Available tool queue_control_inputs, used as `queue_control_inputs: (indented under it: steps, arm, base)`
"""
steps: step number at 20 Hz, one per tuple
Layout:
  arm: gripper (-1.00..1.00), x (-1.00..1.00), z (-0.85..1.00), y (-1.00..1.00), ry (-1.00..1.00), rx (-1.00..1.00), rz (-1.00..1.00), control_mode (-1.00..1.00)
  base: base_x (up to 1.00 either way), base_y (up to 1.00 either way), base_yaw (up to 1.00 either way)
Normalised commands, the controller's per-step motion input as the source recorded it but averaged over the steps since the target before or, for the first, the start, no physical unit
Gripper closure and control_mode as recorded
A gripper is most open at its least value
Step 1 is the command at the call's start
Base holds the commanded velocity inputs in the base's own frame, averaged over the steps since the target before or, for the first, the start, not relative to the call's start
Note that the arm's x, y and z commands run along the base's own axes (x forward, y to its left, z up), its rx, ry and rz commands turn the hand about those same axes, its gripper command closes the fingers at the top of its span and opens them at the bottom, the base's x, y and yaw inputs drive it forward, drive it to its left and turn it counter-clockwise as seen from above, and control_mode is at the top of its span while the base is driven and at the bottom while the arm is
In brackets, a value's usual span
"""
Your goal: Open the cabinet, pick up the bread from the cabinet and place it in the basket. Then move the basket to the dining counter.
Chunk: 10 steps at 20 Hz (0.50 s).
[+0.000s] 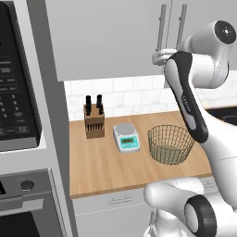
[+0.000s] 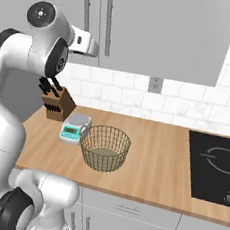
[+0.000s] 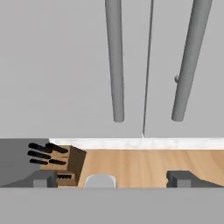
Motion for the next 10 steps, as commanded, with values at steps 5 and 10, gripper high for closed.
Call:
queue_control_inputs:
  steps: [5,10]
  arm:
    - [-1.0,0.31,0.18,0.11,-0.08,0.0,-0.01,-1.0]
    - [-1.0,0.2,-0.01,0.05,-0.11,0.0,-0.07,-1.0]
  base:
    - [0.0,0.0,0.0]
    - [0.0,0.0,0.0]
